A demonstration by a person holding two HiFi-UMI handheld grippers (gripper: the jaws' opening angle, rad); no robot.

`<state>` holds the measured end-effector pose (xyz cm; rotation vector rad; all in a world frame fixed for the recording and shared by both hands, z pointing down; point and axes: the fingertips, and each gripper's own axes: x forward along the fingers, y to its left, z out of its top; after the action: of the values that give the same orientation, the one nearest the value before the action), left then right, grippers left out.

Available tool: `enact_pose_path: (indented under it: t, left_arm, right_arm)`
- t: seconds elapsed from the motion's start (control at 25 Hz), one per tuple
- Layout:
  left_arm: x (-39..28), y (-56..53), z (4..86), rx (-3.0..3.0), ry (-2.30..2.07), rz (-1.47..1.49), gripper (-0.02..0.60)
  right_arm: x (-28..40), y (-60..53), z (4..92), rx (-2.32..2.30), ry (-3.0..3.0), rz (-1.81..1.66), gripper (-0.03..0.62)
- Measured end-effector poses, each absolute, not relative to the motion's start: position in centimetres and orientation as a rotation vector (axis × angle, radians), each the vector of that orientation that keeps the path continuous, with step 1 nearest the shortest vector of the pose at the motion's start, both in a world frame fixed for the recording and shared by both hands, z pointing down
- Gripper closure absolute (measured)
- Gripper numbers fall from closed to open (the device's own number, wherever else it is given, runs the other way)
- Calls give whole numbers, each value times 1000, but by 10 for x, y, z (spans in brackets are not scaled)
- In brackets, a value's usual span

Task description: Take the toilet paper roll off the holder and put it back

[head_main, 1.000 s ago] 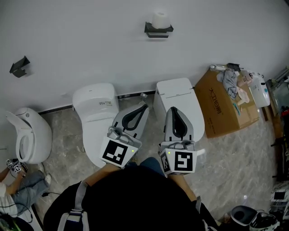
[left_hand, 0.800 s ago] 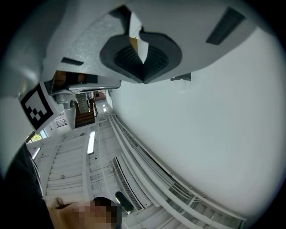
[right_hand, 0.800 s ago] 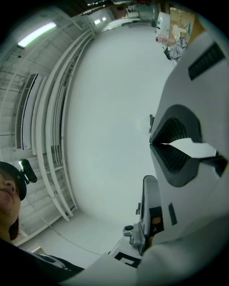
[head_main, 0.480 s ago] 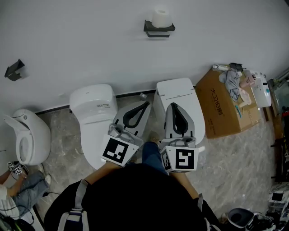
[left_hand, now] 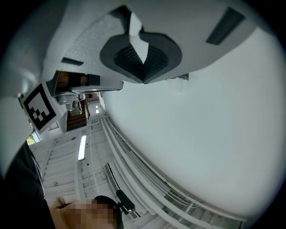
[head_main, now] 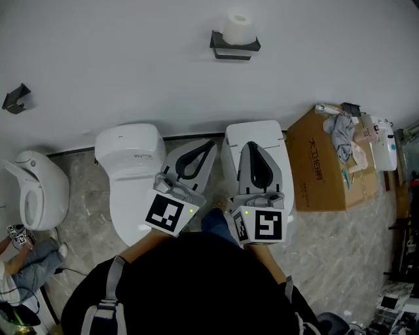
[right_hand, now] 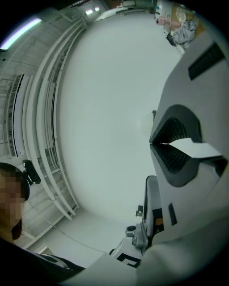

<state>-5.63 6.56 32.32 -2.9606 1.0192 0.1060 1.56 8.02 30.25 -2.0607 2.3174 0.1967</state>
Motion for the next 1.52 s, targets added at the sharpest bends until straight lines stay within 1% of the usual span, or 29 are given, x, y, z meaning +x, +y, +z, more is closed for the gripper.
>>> enact_pose_path:
  t: [0.72,0.92,1.28,1.52]
  left_arm:
    - [32,-29,306,-2796,1352,123,578]
    - [44,-43,309,-2768,1408,93,578]
    - [49,-82,311,-2742,1439,89,578]
    - [41,-130,310,-2760,1419,87,578]
  right_arm:
    - [110,-27,291,-1796,2508,224,571]
    - [131,-47,291,-1754,2504,207,571]
    - [133,-85,304,-1723,2546,173,571]
    - [123,-133,298,-1731,2542,193,571]
